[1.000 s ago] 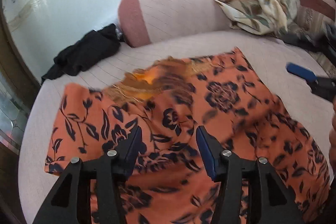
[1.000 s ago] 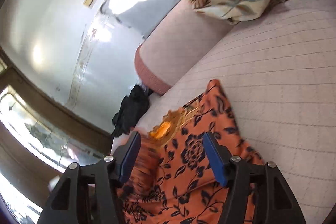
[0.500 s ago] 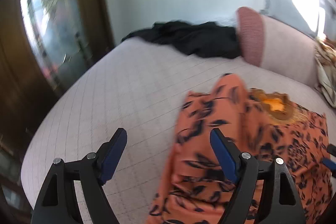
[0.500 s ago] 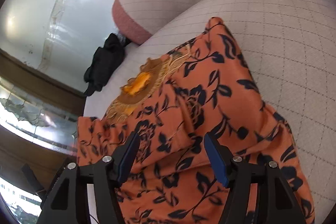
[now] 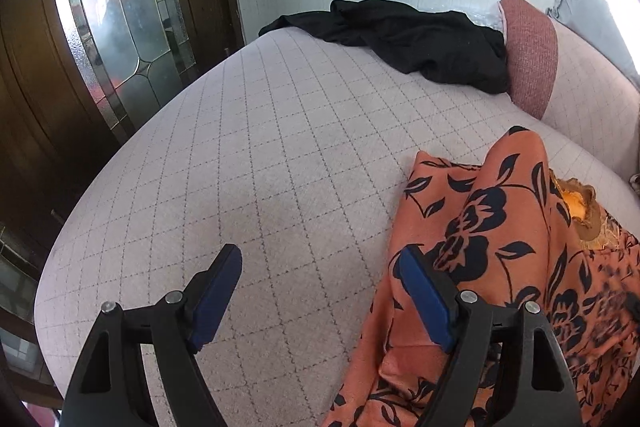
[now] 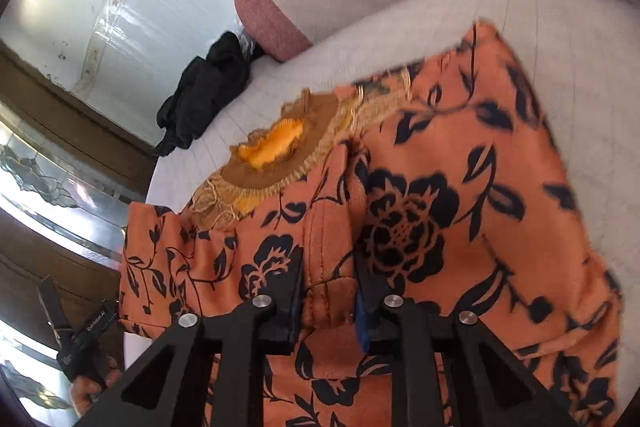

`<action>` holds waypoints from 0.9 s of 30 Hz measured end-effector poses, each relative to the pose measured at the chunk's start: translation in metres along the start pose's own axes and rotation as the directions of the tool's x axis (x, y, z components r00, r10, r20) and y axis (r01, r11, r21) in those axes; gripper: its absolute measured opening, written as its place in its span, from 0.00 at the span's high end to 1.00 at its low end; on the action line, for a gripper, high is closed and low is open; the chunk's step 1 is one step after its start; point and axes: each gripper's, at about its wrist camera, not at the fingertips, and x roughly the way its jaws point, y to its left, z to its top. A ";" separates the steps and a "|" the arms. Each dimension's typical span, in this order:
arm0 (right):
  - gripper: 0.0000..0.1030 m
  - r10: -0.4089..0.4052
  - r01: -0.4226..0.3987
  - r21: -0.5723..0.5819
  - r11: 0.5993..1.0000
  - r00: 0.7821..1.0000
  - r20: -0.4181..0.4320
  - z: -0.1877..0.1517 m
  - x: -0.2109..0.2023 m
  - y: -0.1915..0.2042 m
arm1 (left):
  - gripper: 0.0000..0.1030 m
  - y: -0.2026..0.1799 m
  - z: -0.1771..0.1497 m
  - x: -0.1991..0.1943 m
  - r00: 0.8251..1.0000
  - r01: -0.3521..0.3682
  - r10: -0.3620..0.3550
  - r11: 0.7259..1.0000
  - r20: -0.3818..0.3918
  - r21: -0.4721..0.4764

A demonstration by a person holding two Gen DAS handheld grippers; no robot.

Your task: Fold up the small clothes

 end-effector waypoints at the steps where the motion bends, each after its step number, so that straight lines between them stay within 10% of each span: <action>1: 0.81 -0.007 0.007 -0.001 1.000 0.999 0.039 0.003 -0.009 0.000 | 0.21 0.000 -0.001 0.000 1.000 -0.005 0.005 1.000 -0.003 0.001; 5: 0.81 -0.132 0.125 0.055 0.991 0.979 0.154 0.015 -0.043 -0.020 | 0.21 -0.006 -0.005 0.001 1.000 -0.017 0.018 1.000 -0.013 0.019; 9: 0.80 -0.198 0.199 0.187 0.962 0.980 -0.022 0.014 -0.023 -0.059 | 0.21 -0.025 -0.009 0.005 0.999 -0.029 0.031 0.996 -0.018 0.086; 17: 0.74 -0.309 0.286 0.250 0.925 0.949 0.060 0.026 -0.051 -0.067 | 0.21 -0.053 -0.012 0.003 0.998 -0.061 0.056 0.981 0.034 0.182; 22: 0.75 -0.131 0.103 0.153 0.983 0.975 0.182 0.031 -0.068 -0.042 | 0.21 -0.074 -0.020 0.020 0.997 -0.072 0.078 0.955 -0.009 0.286; 27: 0.75 -0.086 0.083 0.056 0.995 0.994 0.064 0.024 -0.036 -0.022 | 0.19 -0.076 -0.019 0.019 0.996 -0.081 0.089 0.951 -0.013 0.299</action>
